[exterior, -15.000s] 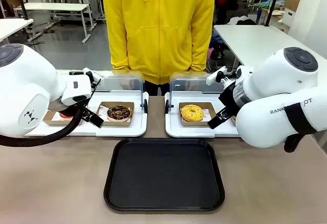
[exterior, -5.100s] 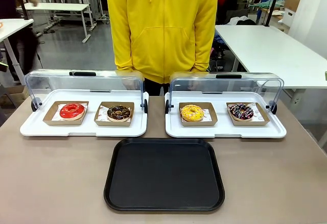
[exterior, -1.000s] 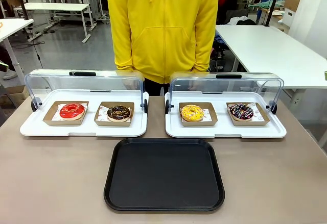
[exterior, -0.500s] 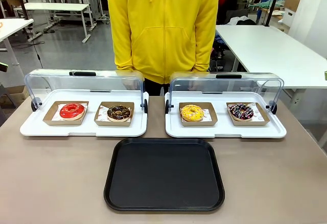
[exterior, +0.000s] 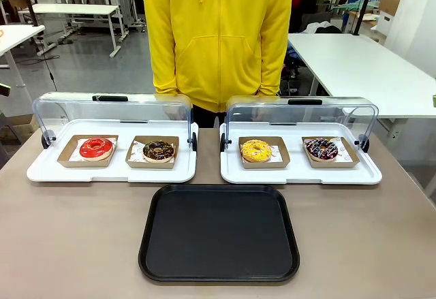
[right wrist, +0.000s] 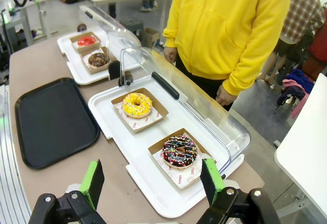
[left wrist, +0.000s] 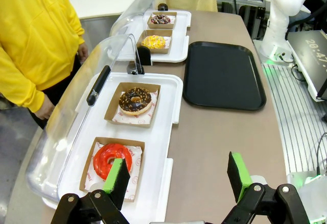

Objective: Move the second donut from the left to the tray.
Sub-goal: Pick up the Paper togo box containing the Donut indicated by the person and place it on the Handle tray.

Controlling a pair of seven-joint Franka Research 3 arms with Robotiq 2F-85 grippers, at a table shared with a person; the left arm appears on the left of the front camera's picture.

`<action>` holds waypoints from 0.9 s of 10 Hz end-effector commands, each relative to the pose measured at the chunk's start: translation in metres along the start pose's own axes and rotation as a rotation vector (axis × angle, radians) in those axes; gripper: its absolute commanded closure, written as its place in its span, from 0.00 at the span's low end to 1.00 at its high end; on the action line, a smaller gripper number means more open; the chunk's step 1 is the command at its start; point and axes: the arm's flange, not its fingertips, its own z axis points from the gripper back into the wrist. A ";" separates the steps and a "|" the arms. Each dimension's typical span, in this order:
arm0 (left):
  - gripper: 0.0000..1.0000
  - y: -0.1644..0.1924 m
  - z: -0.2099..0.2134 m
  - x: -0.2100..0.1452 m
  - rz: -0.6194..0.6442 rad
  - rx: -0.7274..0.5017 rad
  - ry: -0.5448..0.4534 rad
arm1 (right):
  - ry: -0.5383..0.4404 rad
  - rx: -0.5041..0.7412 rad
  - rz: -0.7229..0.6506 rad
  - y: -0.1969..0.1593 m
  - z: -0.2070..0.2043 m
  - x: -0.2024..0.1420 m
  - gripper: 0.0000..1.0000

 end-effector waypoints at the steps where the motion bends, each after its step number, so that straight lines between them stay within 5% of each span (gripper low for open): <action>1: 0.00 -0.001 0.000 0.001 0.006 -0.004 -0.005 | -0.023 -0.004 0.026 -0.003 -0.001 0.002 0.00; 9: 0.00 -0.001 0.000 0.001 0.006 -0.004 -0.005 | -0.023 -0.004 0.026 -0.003 -0.001 0.002 0.00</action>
